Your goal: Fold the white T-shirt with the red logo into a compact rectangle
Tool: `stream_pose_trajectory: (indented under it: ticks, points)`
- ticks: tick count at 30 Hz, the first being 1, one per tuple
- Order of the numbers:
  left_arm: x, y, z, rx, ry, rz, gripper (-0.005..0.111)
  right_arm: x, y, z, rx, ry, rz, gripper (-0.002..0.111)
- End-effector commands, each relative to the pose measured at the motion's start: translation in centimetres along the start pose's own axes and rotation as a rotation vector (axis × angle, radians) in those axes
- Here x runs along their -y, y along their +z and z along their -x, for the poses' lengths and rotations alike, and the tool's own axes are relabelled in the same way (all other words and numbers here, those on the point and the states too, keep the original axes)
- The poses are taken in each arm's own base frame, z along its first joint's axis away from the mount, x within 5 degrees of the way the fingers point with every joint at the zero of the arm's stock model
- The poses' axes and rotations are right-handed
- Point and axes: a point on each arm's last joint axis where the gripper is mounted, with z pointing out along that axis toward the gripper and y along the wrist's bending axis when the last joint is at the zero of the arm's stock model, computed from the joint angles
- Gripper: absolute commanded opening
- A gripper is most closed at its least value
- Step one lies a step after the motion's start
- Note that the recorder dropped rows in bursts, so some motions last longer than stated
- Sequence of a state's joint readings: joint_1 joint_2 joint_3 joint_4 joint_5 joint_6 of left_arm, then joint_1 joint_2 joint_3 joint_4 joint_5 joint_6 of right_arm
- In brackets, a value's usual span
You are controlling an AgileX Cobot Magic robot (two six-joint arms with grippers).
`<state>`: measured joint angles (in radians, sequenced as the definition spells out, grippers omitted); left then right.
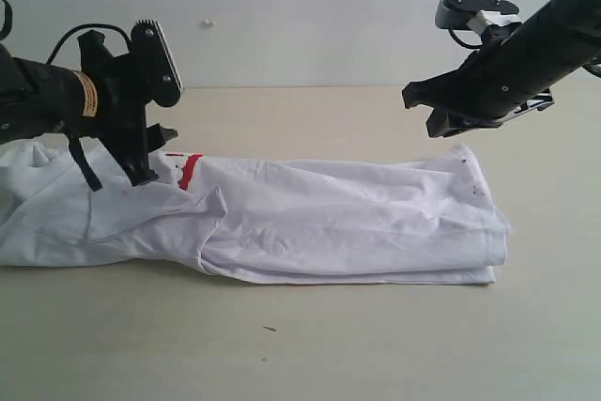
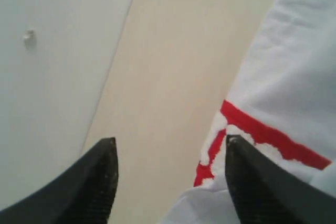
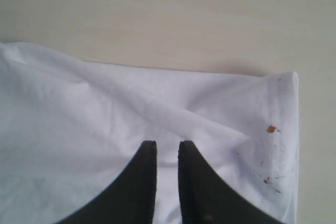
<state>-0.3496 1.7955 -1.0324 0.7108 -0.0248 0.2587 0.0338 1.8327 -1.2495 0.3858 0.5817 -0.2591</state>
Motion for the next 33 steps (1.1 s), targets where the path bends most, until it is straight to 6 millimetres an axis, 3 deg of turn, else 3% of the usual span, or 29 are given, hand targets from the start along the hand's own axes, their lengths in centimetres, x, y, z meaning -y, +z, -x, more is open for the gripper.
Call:
stream_pose_trajectory:
  ticks: [1, 7, 11, 16, 18, 20, 25, 33]
  points:
    - [-0.8, -1.1, -0.2, -0.066, -0.045, 0.015, 0.059, 0.0, -0.2, 0.3, 0.02, -0.017, -0.006, 0.017]
    - [-0.1, -2.4, -2.1, -0.29, -0.117, -0.051, 0.059, 0.0, -0.2, 0.2, 0.014, -0.017, -0.004, 0.017]
    - [0.9, -3.6, -2.3, -0.364, -0.234, -0.105, 0.058, -0.1, -0.2, 0.2, 0.006, -0.014, 0.0, 0.017]
    - [1.4, -5.0, -0.8, -0.328, -0.391, -0.15, 0.035, -0.1, -0.2, 0.1, 0.004, -0.012, 0.001, 0.017]
    - [1.8, -5.2, -0.5, -0.336, -0.396, -0.175, 0.032, -0.1, -0.2, 0.1, 0.004, -0.012, 0.001, 0.017]
    - [2.4, -5.3, -0.2, -0.357, -0.356, -0.208, 0.036, -0.1, -0.2, 0.1, 0.004, -0.012, 0.001, 0.017]
    - [5.2, -5.0, 0.3, -0.34, -0.158, -0.293, 0.06, -0.1, -0.2, 0.1, 0.004, -0.012, 0.001, 0.017]
    - [7.5, -4.3, -0.9, -0.191, 0.043, -0.243, 0.059, -0.1, -0.2, 0.1, 0.004, -0.012, 0.001, 0.017]
